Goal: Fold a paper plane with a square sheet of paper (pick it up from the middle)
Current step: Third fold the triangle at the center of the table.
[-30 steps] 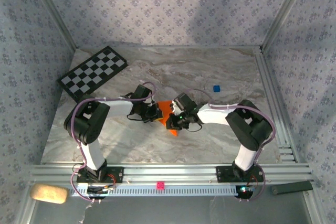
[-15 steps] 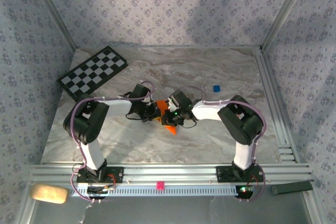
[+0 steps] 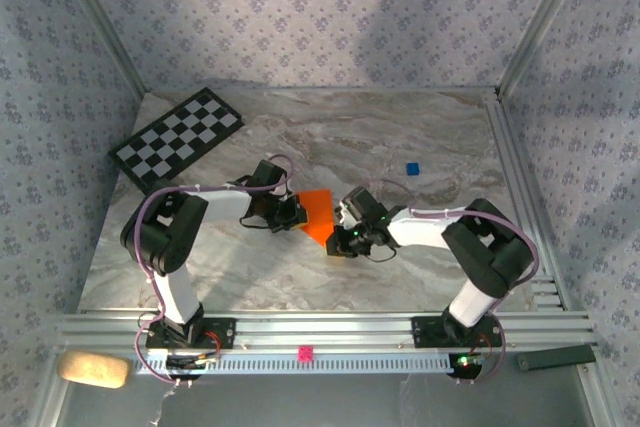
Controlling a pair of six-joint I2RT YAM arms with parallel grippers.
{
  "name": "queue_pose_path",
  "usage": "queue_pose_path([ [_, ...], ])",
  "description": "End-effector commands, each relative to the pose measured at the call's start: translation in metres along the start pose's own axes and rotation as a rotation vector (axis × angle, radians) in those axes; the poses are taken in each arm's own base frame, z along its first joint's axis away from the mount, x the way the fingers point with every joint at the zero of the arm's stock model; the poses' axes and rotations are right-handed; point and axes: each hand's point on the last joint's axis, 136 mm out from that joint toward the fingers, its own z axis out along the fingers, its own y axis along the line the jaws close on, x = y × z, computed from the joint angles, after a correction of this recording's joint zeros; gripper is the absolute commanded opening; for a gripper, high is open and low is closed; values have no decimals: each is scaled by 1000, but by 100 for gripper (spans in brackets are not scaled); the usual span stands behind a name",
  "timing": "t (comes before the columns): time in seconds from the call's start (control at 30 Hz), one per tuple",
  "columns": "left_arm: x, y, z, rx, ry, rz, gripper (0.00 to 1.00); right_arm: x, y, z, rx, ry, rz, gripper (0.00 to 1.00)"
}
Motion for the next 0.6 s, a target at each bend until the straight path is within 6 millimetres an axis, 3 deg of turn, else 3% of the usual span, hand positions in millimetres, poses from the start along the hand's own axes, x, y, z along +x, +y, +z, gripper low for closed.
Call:
queue_pose_path([
  [0.0,14,34,6,-116,39,-47,7,11,-12,-12,24,8,12,13],
  [0.13,14,34,5,-113,38,-46,7,-5,15,-29,-73,-62,-26,13],
  [0.23,14,33,5,-111,38,-47,7,-17,21,-30,-85,-75,-31,13],
  [0.43,13,31,5,-105,35,-46,8,-28,16,-8,-81,-35,11,13],
  [0.57,12,30,5,-101,33,-39,8,-18,-11,5,-10,4,69,10],
])
